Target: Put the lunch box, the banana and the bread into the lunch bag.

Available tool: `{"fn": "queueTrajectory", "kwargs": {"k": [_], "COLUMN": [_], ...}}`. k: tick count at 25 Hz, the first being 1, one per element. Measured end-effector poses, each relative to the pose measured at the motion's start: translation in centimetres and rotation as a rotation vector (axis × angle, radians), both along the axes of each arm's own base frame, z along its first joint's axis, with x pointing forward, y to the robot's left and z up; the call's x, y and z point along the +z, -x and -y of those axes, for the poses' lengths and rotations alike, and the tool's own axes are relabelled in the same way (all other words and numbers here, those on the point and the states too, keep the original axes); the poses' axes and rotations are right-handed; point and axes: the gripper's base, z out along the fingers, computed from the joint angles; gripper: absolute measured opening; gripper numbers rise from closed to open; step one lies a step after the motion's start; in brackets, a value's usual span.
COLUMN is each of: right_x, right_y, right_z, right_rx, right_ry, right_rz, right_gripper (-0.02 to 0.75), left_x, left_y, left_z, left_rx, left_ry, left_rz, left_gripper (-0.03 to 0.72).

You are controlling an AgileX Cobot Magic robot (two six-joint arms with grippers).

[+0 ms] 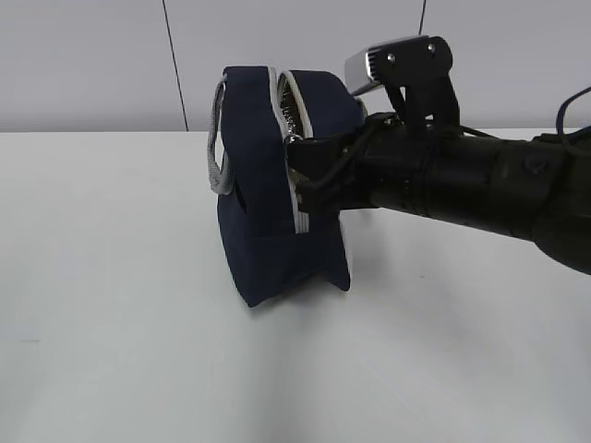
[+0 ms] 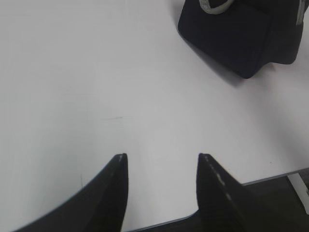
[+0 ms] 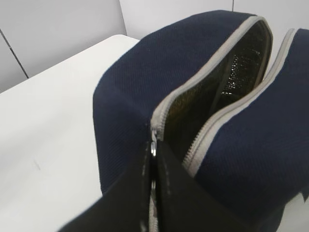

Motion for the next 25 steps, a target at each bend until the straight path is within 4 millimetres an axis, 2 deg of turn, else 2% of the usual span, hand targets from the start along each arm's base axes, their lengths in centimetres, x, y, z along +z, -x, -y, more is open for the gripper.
{"fn": "queueTrajectory", "kwargs": {"k": [5, 11, 16, 20, 25], "right_x": [1.6, 4.3, 5.3, 6.0, 6.2], "right_y": [-0.2, -1.6, -2.2, -2.5, -2.4], "right_z": [-0.1, -0.4, -0.4, -0.5, -0.8], "right_rx": [-0.005, -0.042, -0.083, -0.098, -0.072], "right_ry": [-0.018, -0.014, -0.033, -0.059, -0.068], "right_rz": [0.033, 0.071, 0.038, 0.004, -0.025], "right_gripper": [-0.001, -0.001, -0.001, -0.001, -0.001], "left_x": [0.0, 0.0, 0.1, 0.4, 1.4], "left_y": [0.0, 0.0, 0.0, -0.9, -3.1], "left_z": [0.0, 0.0, 0.2, 0.8, 1.7], "left_rx": [-0.001, -0.002, -0.015, -0.039, -0.056], "left_ry": [0.002, 0.004, 0.026, 0.072, 0.155], "left_rz": [0.0, -0.001, 0.0, -0.03, -0.028], "left_gripper": [0.353, 0.353, 0.353, 0.353, 0.353]}}
